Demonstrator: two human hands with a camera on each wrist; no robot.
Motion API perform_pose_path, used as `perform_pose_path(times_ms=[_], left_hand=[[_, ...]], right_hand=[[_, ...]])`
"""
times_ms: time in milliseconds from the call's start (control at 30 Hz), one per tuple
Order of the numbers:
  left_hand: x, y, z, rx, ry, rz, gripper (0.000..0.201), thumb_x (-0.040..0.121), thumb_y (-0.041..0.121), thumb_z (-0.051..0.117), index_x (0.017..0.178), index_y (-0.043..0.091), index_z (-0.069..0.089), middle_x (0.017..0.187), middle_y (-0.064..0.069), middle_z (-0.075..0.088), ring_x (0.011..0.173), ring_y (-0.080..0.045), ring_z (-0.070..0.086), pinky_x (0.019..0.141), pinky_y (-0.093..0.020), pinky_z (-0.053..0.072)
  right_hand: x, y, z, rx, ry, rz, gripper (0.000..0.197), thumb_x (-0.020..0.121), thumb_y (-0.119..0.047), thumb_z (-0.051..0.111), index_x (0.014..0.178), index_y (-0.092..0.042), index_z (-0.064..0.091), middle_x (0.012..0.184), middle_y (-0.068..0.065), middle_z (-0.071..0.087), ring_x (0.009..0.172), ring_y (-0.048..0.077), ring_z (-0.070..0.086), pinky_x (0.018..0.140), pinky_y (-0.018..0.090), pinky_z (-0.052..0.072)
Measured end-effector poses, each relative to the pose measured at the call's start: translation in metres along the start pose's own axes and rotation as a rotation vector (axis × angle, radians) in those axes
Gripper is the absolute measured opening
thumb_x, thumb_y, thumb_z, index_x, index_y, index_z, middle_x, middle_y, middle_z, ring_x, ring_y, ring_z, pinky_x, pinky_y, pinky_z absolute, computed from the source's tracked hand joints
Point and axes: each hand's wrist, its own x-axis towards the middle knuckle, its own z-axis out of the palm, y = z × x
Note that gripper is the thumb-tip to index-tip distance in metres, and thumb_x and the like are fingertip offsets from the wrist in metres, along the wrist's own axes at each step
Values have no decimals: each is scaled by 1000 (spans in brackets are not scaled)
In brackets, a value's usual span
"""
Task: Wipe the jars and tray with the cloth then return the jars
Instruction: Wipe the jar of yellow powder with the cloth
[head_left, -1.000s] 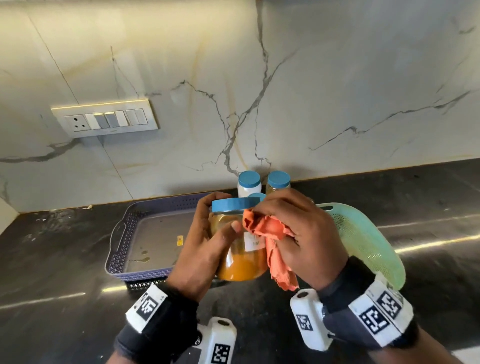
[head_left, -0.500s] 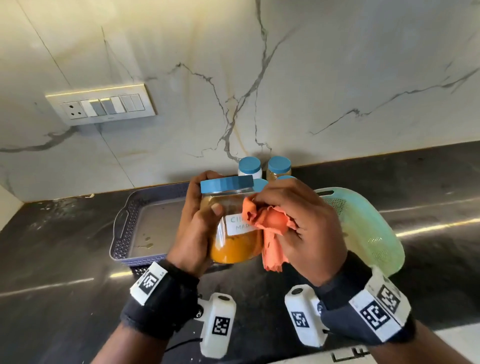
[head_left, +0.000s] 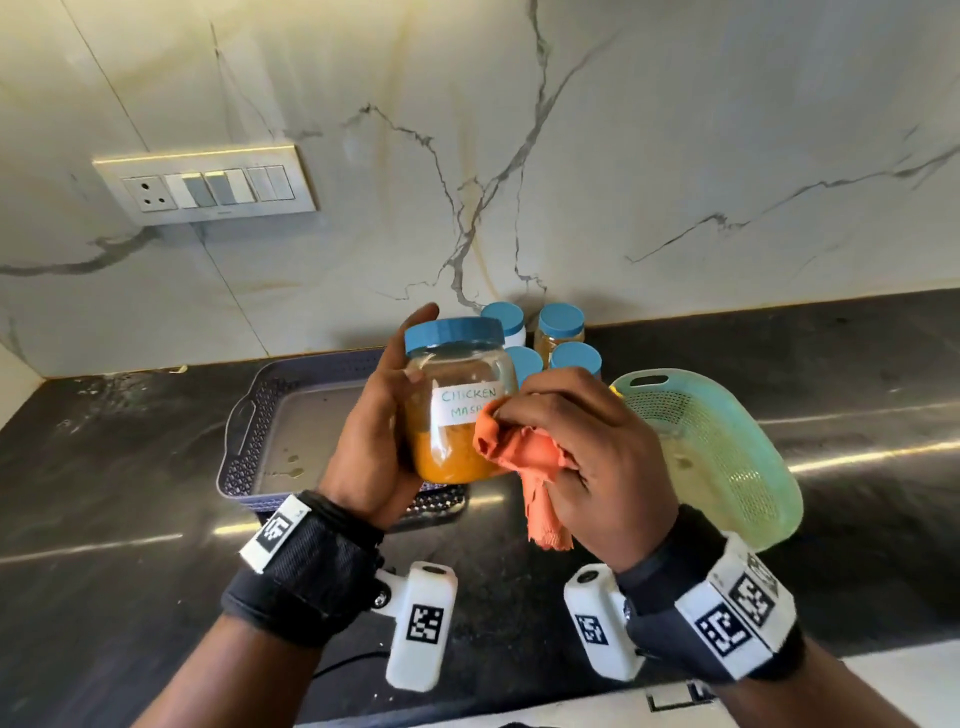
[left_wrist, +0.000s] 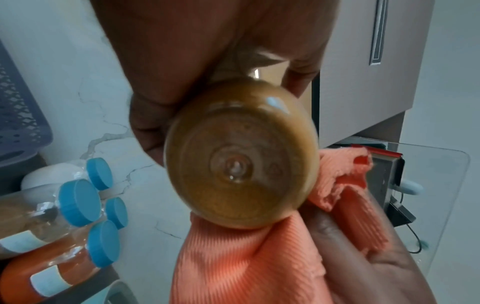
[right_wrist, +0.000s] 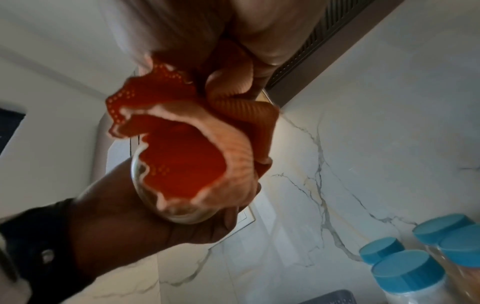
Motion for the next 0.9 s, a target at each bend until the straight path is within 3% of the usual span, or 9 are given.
perform_pose_path(times_ms=[67,133,233,367,467,600,700,800,900], left_hand=[[-3,-3,-3,41,-5,-28,87,73,32,77,151,22,39,140,-24,57,112,-37,64,84,-46,59],[-5,-6,-5,140,-5,-29,104,61,43,93,148,21,41,136,-24,60,114,-39,64,89,-48,58],[-7,-8,-5,186,-7,-23,104,57,43,96,144,21,45,128,-18,66,111,-37,67,85,-45,59],[-8,-13,-3,206,-58,15,97,63,36,93,145,23,43,131,-16,64,110,-36,67,84,-48,58],[-6,-13,-1,181,-24,60,80,68,23,77,140,21,43,120,-18,67,99,-35,68,77,-47,59],[-6,-9,-4,113,60,110,73,66,24,70,133,16,43,110,-16,71,92,-29,70,72,-39,61],[-9,-12,-5,128,79,95,74,66,27,70,133,15,43,112,-15,71,94,-29,71,73,-40,61],[-9,-16,-3,193,27,80,68,65,29,70,128,18,47,117,-17,69,98,-33,69,78,-49,60],[5,-17,11,179,45,132,69,65,29,70,128,14,46,116,-18,68,98,-34,69,80,-50,59]], right_hand=[[-4,-2,0,-34,-42,-19,32,78,1,58,105,-10,73,107,7,65,99,20,62,86,19,48],[-8,-6,1,-52,-68,-49,33,81,-3,52,105,-12,72,107,6,65,98,20,61,86,17,44],[-7,-5,1,-53,-61,-45,36,80,-3,51,108,-17,67,108,6,64,100,17,59,84,19,48],[14,14,-1,9,57,103,31,79,6,66,105,-11,69,106,3,65,102,16,62,85,25,52],[12,14,-2,49,41,117,35,76,10,75,104,-10,70,105,1,66,102,15,62,85,29,53],[-16,-6,0,62,-37,-6,38,72,11,69,103,-12,70,107,2,64,101,15,61,84,26,51],[-14,-3,-3,40,-38,-70,43,71,12,64,104,-15,66,107,4,64,98,18,62,85,24,51],[13,14,-5,82,35,47,33,79,8,65,105,-12,67,104,3,66,98,16,63,83,30,54],[25,33,-12,166,85,148,20,86,-4,65,105,-7,69,102,-1,68,98,12,64,83,33,54]])
